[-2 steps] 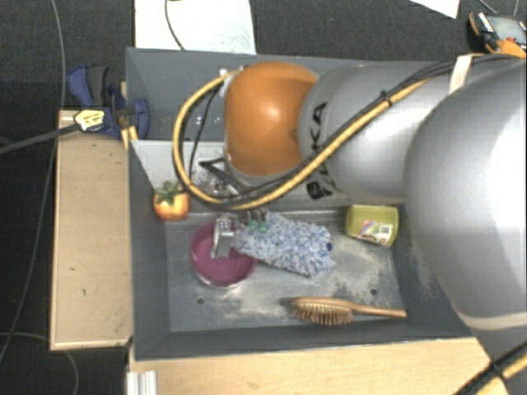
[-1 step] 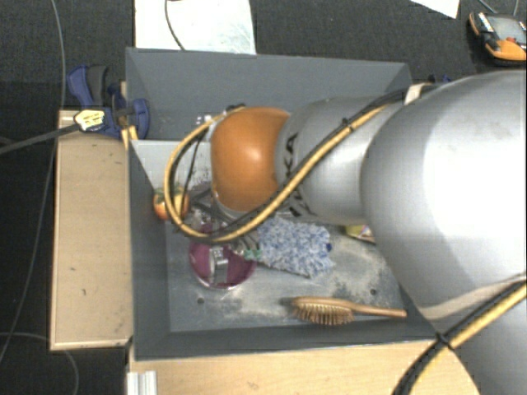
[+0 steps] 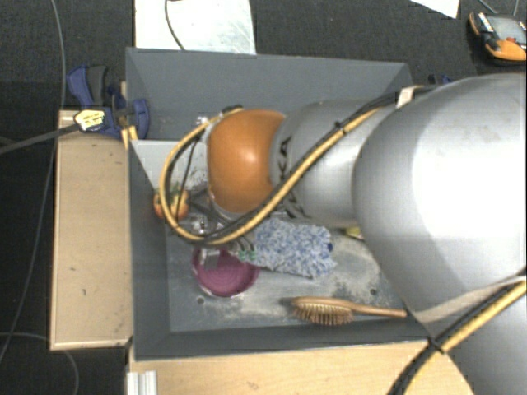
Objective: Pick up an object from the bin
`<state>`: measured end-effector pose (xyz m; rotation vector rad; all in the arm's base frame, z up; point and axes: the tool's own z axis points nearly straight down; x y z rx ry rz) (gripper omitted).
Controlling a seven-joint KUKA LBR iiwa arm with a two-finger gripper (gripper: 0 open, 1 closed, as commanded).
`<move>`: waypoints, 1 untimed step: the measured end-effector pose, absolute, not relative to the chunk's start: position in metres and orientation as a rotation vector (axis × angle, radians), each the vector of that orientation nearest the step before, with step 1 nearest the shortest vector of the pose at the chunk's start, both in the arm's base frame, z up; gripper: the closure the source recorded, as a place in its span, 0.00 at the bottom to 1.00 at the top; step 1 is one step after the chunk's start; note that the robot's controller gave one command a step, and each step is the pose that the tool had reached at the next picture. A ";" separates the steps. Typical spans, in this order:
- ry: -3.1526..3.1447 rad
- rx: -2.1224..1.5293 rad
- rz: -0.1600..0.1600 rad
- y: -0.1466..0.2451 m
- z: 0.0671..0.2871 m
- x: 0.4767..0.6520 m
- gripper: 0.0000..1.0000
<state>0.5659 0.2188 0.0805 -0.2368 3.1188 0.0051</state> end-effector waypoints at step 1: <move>3.119 -0.235 0.005 0.219 0.081 0.566 1.00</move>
Offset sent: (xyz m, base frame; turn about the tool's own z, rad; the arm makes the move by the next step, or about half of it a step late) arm 0.0049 0.0013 0.0281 -0.0038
